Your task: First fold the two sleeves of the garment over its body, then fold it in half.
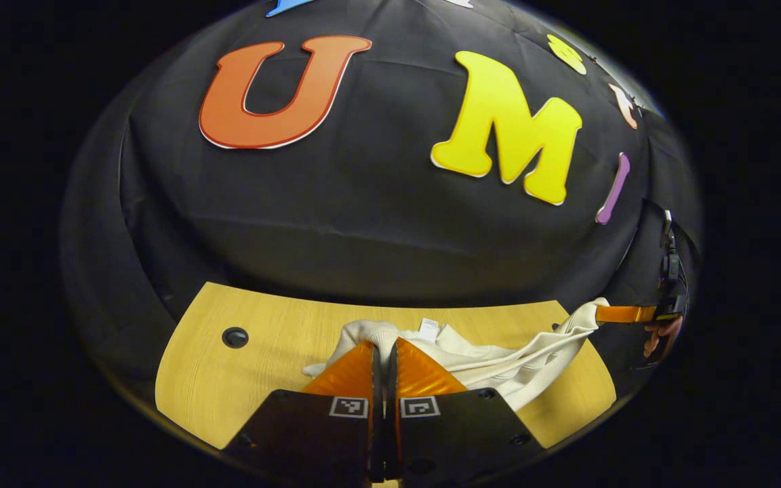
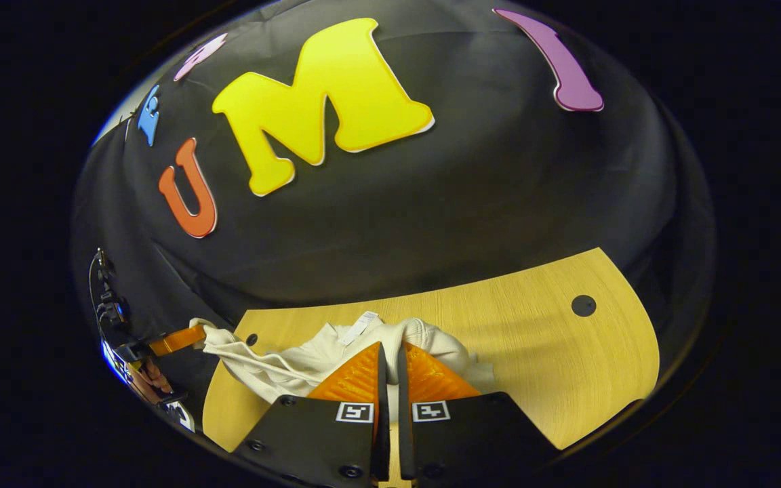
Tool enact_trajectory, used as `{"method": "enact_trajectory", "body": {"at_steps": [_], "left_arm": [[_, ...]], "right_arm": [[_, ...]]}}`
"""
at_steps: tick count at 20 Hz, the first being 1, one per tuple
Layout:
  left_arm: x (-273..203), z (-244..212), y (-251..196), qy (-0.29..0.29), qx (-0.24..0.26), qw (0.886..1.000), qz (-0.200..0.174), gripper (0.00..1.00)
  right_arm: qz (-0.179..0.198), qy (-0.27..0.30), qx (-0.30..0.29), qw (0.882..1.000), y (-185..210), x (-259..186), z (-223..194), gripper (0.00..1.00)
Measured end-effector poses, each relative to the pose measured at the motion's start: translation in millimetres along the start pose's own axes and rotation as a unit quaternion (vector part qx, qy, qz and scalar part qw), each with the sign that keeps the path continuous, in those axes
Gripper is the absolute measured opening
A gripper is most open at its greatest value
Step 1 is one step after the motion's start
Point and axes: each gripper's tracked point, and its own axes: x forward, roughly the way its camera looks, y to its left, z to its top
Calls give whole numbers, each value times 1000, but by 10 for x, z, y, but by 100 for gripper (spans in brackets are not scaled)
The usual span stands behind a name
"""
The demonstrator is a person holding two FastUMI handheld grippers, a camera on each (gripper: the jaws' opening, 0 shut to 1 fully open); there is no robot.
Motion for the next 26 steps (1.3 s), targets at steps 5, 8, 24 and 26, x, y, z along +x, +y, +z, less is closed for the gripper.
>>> {"method": "enact_trajectory", "body": {"at_steps": [5,8,24,26], "left_arm": [[873,-354,280,27,22,999,38,3],[1264,-617,331,35,17,998,45,4],[1055,-279,662,-28,30,991,126,94],[805,-212,697,-47,9,990,129,95]], "right_arm": [[-26,18,-10,999,-218,878,-246,6],[-55,21,-11,998,-427,1231,-427,6],[-143,-47,-54,987,-715,1035,-357,70],[-146,-63,-57,986,-677,783,-340,70]]}}
